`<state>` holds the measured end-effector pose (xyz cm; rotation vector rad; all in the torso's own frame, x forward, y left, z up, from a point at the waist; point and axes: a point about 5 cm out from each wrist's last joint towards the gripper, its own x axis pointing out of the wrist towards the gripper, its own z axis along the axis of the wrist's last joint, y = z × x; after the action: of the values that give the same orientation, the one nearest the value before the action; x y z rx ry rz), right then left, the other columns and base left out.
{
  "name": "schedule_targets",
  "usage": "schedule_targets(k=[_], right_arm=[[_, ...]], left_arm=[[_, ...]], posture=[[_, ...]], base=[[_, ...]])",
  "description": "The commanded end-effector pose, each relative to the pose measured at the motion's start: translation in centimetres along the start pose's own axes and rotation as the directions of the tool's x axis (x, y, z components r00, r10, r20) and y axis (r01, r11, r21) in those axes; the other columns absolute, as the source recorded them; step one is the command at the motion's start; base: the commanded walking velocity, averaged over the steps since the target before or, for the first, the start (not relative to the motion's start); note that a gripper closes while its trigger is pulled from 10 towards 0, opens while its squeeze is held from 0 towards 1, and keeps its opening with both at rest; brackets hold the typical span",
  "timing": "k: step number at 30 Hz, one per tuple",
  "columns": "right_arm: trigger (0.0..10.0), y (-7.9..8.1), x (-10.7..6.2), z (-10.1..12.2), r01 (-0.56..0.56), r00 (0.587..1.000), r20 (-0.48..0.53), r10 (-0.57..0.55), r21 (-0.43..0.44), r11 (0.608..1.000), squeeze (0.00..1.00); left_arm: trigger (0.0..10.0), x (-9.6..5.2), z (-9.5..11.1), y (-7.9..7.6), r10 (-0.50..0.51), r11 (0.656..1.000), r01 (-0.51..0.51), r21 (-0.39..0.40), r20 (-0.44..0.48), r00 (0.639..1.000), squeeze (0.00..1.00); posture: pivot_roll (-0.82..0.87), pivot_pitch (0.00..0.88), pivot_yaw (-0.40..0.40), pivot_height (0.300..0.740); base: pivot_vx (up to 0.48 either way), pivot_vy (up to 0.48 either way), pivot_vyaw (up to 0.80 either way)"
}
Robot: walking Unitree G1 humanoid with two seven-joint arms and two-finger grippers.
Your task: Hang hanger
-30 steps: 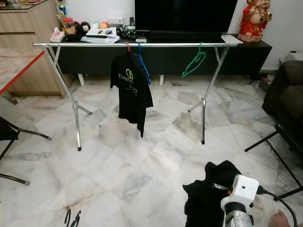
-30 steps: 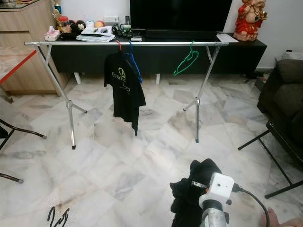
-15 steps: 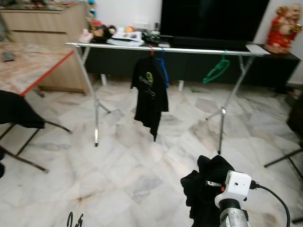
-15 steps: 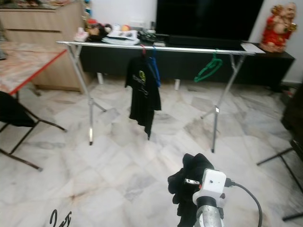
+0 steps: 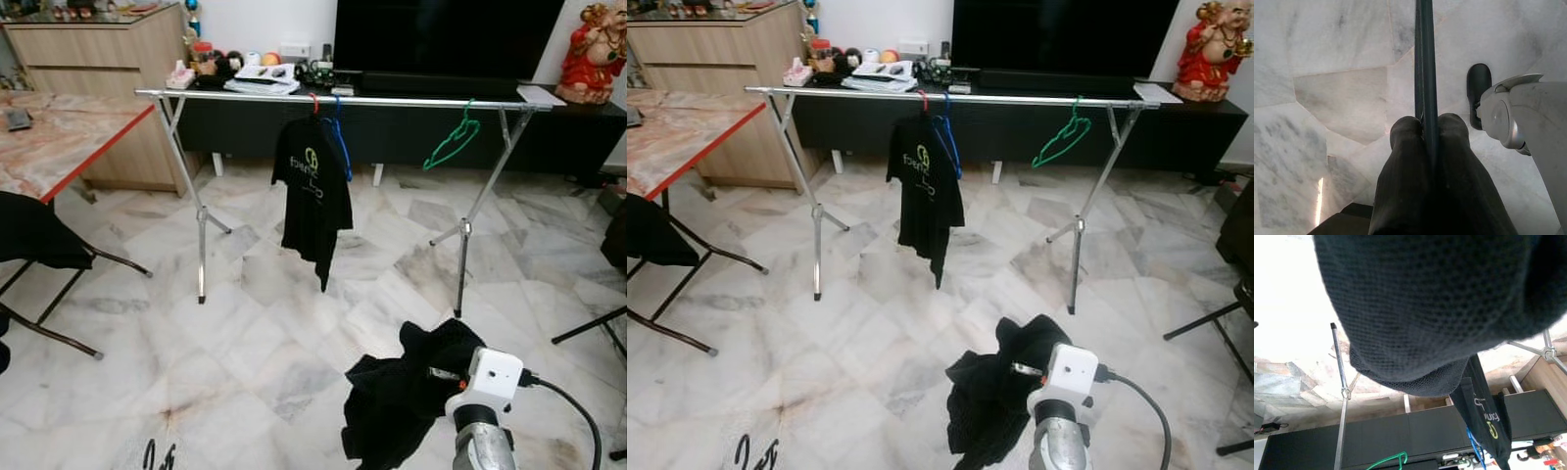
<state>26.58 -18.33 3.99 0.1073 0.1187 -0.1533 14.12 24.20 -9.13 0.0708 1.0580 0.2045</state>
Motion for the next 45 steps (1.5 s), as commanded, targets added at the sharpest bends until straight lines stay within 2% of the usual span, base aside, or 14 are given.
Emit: schedule_targets(k=[1, 4, 10, 28, 38, 45], right_arm=[[10.0, 0.43, 0.35, 1.14, -0.014, 0.999, 0.043, 0.015, -0.014, 1.000, 0.00], [10.0, 0.34, 0.42, 1.31, -0.014, 0.999, 0.049, 0.015, -0.025, 1.000, 0.00], [10.0, 0.29, 0.44, 1.51, -0.009, 0.998, 0.062, 0.011, -0.025, 1.000, 0.00], [10.0, -0.08, 0.35, 1.54, 0.013, 0.998, 0.055, -0.012, -0.017, 1.000, 0.00], [10.0, 0.28, 0.42, 1.34, 0.009, 0.999, 0.048, -0.008, -0.007, 1.000, 0.00], [10.0, -0.02, 0.55, 1.38, 0.022, 0.999, 0.049, -0.022, -0.003, 1.000, 0.00]], left_arm=[[10.0, -0.12, -0.69, 0.46, 0.008, 1.000, -0.008, 0.011, -0.024, 1.000, 0.00], [10.0, -0.13, -0.72, 0.46, 0.008, 1.000, -0.008, 0.008, -0.026, 1.000, 0.00], [10.0, -0.13, -0.80, 0.40, 0.004, 1.000, -0.004, 0.013, -0.031, 0.999, 0.00], [10.0, -0.11, -0.77, 0.22, -0.009, 1.000, 0.010, 0.016, -0.035, 0.999, 0.00], [10.0, -0.10, -0.75, 0.16, -0.010, 1.000, 0.011, 0.020, -0.037, 0.999, 0.00], [10.0, -0.09, -0.67, 0.17, -0.009, 1.000, 0.010, 0.025, -0.035, 0.999, 0.00]], posture=[[-0.09, 0.055, 0.018, 0.740], [-0.09, 0.062, 0.018, 0.740], [-0.10, 0.069, 0.021, 0.740], [-0.12, 0.045, 0.028, 0.740], [-0.10, 0.015, 0.025, 0.740], [-0.10, 0.021, 0.024, 0.740]], base=[[0.000, 0.292, 0.00], [0.000, 0.298, 0.00], [0.000, 0.303, 0.79], [0.000, 0.305, 0.00], [0.000, 0.313, 0.00], [0.000, 0.480, 0.00]])
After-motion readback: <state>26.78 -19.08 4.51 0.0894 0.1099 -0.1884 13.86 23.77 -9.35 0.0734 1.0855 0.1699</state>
